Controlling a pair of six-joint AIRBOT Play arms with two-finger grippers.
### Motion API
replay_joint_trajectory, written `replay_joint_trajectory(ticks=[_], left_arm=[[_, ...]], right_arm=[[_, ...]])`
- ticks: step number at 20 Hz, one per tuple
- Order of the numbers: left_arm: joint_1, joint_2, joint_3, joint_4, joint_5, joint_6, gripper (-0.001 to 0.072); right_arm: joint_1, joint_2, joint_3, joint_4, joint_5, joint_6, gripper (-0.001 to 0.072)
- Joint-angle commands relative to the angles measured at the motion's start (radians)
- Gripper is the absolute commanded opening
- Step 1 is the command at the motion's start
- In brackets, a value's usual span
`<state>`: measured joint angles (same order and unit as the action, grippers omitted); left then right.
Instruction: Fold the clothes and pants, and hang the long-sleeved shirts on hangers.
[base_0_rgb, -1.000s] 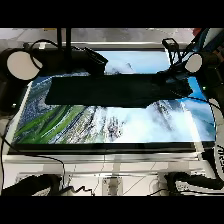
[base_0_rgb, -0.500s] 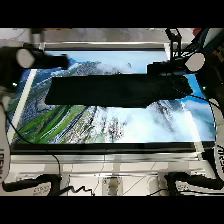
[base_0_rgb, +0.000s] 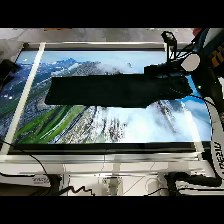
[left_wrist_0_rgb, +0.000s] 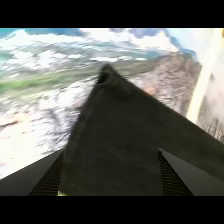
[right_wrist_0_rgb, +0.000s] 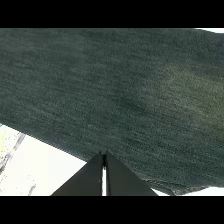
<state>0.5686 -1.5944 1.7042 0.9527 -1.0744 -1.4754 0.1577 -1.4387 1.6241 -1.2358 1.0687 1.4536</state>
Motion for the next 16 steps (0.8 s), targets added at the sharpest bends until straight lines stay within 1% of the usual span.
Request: replay_joint_trajectory(ticks=[1, 4, 7, 8, 11, 13, 14, 15, 16], left_arm=[[0.113, -0.119, 0.000, -0.122, -0.082, 0.073, 0.0649], [0.101, -0.232, 0.000, -0.130, -0.144, 0.101, 0.0650], [0.085, -0.337, 0.000, -0.235, -0.193, 0.196, 0.0649], [0.080, -0.366, 0.000, -0.258, -0.196, 0.211, 0.0650], [0.077, -0.422, 0.000, -0.311, -0.188, 0.258, 0.0649], [0.077, -0.441, 0.000, -0.310, -0.184, 0.262, 0.0649], [0.080, -0.448, 0.001, -0.310, -0.179, 0.274, 0.0630], [0.082, -0.454, 0.001, -0.310, -0.177, 0.291, 0.0550], [0.086, -0.459, 0.002, -0.311, -0.178, 0.304, 0.0488]], right_arm=[[0.001, -0.010, 0.000, 0.003, 0.009, 0.000, 0.0022], [0.001, -0.027, -0.001, 0.008, 0.005, 0.000, 0.0022], [0.003, -0.058, 0.000, 0.062, 0.000, 0.000, 0.0022], [0.010, -0.071, 0.000, 0.081, -0.014, 0.000, 0.0022], [0.078, -0.116, 0.000, 0.091, -0.115, 0.000, 0.0022], [0.137, -0.141, 0.000, 0.087, -0.209, 0.000, 0.0022], [0.164, -0.149, 0.000, 0.080, -0.257, -0.001, 0.0022], [0.189, -0.156, 0.000, 0.070, -0.303, -0.001, 0.0022], [0.208, -0.163, 0.000, 0.054, -0.331, -0.001, 0.0022]])
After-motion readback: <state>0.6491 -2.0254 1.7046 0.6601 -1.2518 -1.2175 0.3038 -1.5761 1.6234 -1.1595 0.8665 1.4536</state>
